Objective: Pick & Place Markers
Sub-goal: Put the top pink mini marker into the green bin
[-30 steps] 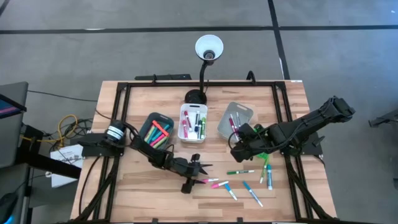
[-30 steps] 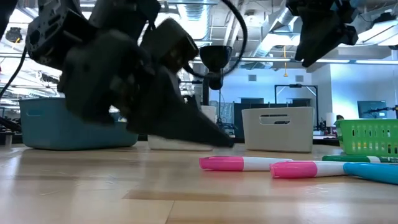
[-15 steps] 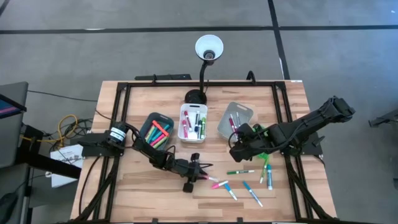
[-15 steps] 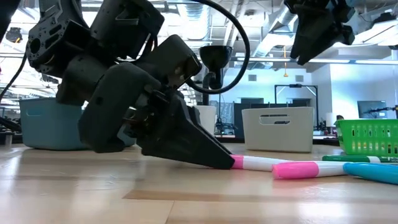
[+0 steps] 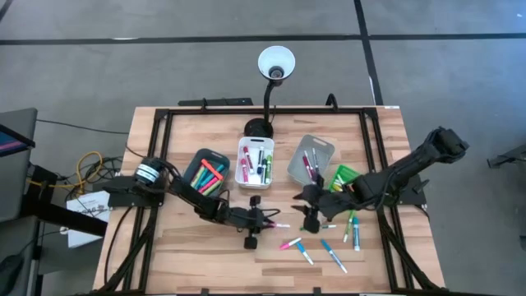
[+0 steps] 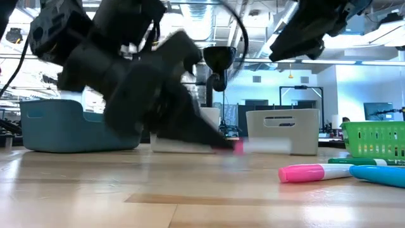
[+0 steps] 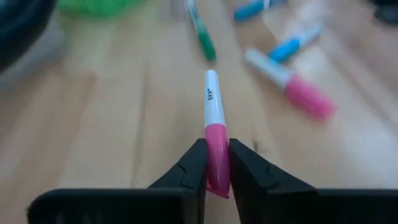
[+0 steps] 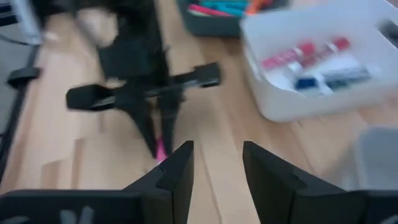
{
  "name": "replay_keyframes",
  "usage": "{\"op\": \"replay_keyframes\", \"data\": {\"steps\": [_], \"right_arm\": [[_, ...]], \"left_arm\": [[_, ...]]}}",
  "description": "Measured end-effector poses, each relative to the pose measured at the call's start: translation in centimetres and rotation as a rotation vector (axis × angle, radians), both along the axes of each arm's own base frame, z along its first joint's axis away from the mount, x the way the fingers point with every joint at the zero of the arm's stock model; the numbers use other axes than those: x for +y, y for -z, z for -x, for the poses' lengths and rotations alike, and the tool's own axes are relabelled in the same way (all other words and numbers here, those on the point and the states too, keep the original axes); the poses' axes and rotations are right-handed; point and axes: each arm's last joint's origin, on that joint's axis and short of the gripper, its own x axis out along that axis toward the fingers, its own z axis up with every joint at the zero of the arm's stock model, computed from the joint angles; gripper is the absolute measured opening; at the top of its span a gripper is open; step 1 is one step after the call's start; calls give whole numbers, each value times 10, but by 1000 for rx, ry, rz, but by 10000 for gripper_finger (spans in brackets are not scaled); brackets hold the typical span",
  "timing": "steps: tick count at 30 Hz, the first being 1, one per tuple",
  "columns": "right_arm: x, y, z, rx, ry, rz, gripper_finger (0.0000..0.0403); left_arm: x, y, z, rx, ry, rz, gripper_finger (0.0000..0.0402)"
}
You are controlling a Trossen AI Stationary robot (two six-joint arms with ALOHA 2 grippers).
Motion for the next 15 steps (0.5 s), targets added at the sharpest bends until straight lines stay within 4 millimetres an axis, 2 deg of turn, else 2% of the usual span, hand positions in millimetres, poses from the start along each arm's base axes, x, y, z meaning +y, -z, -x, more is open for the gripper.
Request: {"op": "replay_keyframes", "data": {"steps": [3, 9, 15], "right_arm": [[6, 12, 4, -50, -72, 32, 128], [11, 33, 7, -94, -105, 30, 129], [16, 54, -16, -163, -125, 79, 130]], "left_arm": [[4, -27, 2, -85, -27, -21, 39], [24, -68, 15, -171, -94, -34, 46], [33, -78, 26, -190, -103, -29, 39]]}}
